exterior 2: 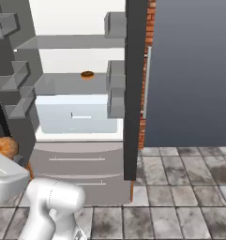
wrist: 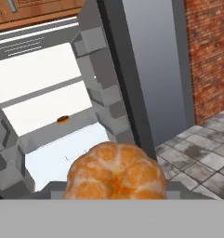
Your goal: Pick up the mango and tangerine from the fridge and place one fruit on each plate on the dining counter.
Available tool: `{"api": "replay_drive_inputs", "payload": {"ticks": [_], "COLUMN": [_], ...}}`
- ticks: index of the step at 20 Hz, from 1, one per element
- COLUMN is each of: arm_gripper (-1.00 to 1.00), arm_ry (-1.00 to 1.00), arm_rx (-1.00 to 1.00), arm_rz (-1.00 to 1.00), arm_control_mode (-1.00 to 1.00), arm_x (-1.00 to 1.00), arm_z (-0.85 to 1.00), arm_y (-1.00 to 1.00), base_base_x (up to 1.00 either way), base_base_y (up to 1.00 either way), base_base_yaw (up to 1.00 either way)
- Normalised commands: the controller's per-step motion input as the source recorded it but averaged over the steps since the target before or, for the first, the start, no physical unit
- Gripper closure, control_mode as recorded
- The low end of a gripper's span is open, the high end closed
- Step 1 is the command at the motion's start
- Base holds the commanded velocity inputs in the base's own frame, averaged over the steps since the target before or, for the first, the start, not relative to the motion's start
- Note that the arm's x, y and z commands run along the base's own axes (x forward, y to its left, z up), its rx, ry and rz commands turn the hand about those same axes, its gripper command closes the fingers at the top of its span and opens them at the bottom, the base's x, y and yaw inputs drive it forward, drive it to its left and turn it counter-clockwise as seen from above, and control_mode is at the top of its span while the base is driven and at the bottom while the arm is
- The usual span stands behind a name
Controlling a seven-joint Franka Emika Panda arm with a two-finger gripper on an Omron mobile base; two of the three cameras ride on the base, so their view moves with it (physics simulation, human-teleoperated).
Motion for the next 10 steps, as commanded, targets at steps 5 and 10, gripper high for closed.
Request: {"api": "replay_drive_inputs", "payload": {"ticks": [5, 10], "arm_gripper": [1.00, 1.00], "arm_ry": [0.00, 0.00], "arm_rx": [0.00, 0.00], "arm_rz": [0.00, 0.00], "arm_control_mode": [1.00, 1.00], "arm_x": [0.00, 0.00], "arm_z": [0.00, 0.00], "arm_y": [0.00, 0.00], "base_base_x": [-0.51, -0.39], "base_base_y": [0.00, 0.00], "base_base_yaw": [-0.73, -0.76]}}
